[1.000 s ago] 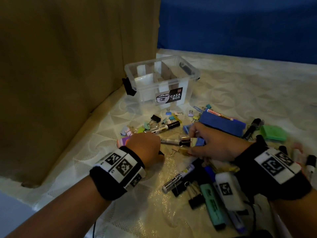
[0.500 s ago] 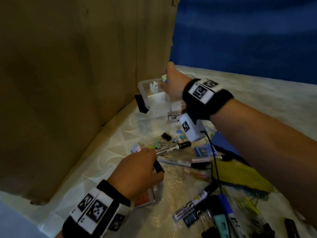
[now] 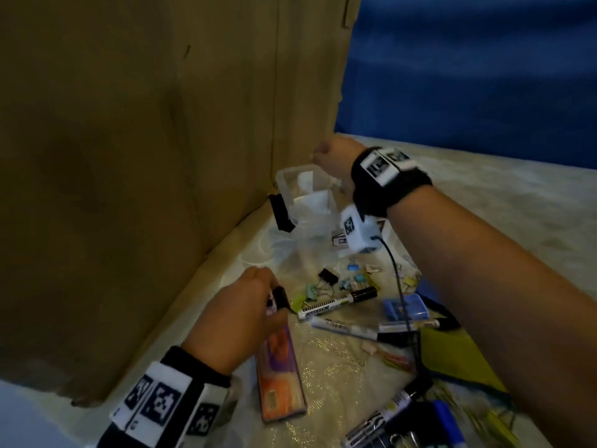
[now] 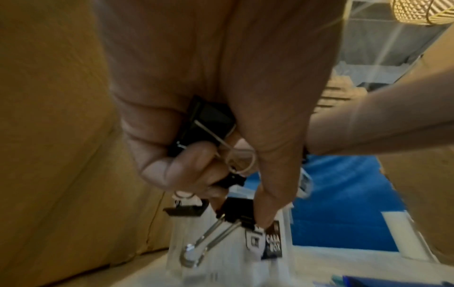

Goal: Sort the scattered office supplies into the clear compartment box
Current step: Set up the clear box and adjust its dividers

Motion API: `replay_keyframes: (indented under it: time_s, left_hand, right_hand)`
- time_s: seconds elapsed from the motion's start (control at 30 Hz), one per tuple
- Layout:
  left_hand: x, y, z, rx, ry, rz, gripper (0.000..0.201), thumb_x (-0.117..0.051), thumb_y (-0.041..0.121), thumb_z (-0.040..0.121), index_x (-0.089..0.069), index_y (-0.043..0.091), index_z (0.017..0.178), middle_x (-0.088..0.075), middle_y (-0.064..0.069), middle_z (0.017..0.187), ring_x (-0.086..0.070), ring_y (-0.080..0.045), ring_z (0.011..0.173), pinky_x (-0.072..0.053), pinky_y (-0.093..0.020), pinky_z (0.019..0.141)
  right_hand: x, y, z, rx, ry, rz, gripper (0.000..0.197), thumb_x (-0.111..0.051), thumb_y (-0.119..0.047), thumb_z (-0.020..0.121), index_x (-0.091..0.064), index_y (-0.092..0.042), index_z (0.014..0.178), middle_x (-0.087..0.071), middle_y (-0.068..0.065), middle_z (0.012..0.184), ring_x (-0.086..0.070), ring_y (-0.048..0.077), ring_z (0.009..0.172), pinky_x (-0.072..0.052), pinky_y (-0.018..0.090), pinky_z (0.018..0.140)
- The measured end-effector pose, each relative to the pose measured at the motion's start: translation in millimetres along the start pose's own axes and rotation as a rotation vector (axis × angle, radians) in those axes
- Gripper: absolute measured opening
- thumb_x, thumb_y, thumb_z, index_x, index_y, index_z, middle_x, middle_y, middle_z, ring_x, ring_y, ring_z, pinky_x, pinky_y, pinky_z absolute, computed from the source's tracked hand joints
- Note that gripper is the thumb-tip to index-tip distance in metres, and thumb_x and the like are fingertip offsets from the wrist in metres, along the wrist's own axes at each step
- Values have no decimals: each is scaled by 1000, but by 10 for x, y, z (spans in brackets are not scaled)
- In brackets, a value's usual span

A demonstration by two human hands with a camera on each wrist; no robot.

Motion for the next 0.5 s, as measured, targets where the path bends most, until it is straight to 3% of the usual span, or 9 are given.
replay_keyframes:
  time_s: [0.1, 0.17, 0.27, 0.33, 0.4, 0.43, 0.5]
  left_hand:
    - [356, 186, 213, -30, 110, -27, 25, -64, 32, 86, -54, 25, 107, -50, 12, 93, -54, -5, 80, -44, -21, 66]
    - [641, 322, 476, -52, 207, -4, 27, -65, 30, 85, -55, 22, 109, -48, 8, 96, -52, -10, 83, -39, -23, 69]
    - [945, 531, 1070, -20, 244, 99, 28, -66, 25, 83, -58, 12, 107, -57, -7, 104, -58, -25, 93, -41, -33, 72]
    - [966, 690, 1461, -4, 174, 202, 25, -66, 23, 83, -63, 6, 102, -61, -12, 100, -60, -30, 93, -44, -33, 71]
    - [779, 632, 2017, -8, 59, 375, 21, -67, 25, 81, -64, 6, 89, -61, -7, 86, -63, -28, 85, -47, -30, 69]
    - [636, 452, 2396, 25, 2, 451, 23, -69, 31, 75, -61, 10, 81, -61, -3, 78, -63, -26, 77, -50, -30, 69]
    - [237, -277, 3681, 109, -110, 558, 33, -75, 48, 51, -67, 28, 76, -64, 2, 67, -65, -25, 62, -58, -44, 63]
  right_hand:
    - [141, 381, -373, -61, 123, 45, 37, -42, -26, 98, -54, -6, 126, -54, 15, 130, -52, 32, 119, -44, 36, 97]
    - [179, 692, -640, -108, 210, -17, 45, -41, -34, 98, -47, -8, 134, -44, 12, 140, -44, 29, 127, -38, 41, 107]
    - [39, 1090, -847, -164, 232, -76, 58, -35, -44, 98, -33, -9, 144, -34, 13, 149, -31, 29, 137, -28, 41, 115]
    - [-128, 1264, -871, -177, 174, -7, 63, -31, -47, 97, -21, -15, 150, -24, 11, 155, -21, 28, 144, -21, 40, 118]
    - [-219, 1323, -893, -166, 142, 0, 64, -28, -48, 98, -13, -17, 152, -13, 5, 160, -8, 25, 148, -14, 39, 120]
    - [-248, 1331, -910, -165, 131, -6, 66, -27, -49, 99, -12, -14, 152, -9, 4, 161, -3, 24, 149, -11, 38, 120]
    - [-258, 1312, -931, -163, 124, -20, 69, -24, -51, 99, -12, -8, 152, -3, 4, 162, 4, 23, 149, -7, 36, 120]
Point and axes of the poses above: each hand's wrist, its own z-axis towards the middle knuckle, its own x-axis out of the back of the hand, y = z × x, the point moved 10 cm from there along z, towards the middle knuckle
